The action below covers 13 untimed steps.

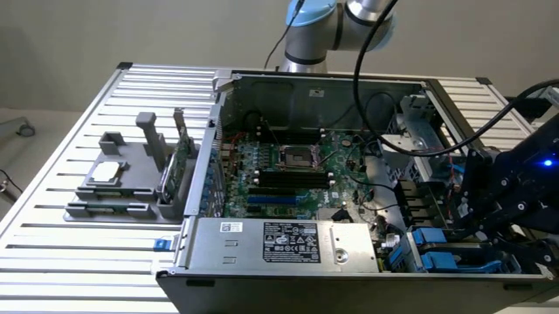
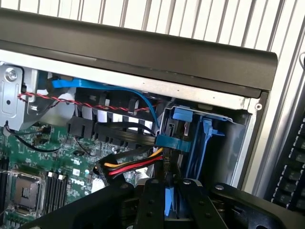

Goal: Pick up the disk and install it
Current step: 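Insert the first disk wire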

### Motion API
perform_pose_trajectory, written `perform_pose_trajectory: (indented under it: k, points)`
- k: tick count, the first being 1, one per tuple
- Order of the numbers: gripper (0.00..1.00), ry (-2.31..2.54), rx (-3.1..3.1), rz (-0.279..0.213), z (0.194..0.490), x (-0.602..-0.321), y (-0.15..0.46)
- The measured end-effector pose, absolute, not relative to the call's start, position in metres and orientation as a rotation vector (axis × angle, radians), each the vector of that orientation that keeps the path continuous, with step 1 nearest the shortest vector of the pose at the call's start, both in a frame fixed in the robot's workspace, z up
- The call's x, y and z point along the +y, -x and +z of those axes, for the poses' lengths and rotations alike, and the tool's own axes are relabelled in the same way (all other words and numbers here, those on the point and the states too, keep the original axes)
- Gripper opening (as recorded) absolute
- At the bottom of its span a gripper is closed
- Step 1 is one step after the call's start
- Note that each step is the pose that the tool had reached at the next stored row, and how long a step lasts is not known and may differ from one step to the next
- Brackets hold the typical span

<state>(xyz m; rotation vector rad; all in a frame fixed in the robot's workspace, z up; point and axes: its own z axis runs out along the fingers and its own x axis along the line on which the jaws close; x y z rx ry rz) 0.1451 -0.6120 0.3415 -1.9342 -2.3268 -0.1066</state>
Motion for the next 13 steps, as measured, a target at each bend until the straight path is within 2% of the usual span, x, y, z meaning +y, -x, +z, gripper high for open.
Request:
perform_pose_trajectory:
  k: [9, 13]
  points:
    - [0.17, 1.965, -2.294, -0.094, 0.3449, -0.6103, -0.1452]
    - [0.17, 1.961, -2.281, -0.071, 0.3449, -0.6067, -0.1463]
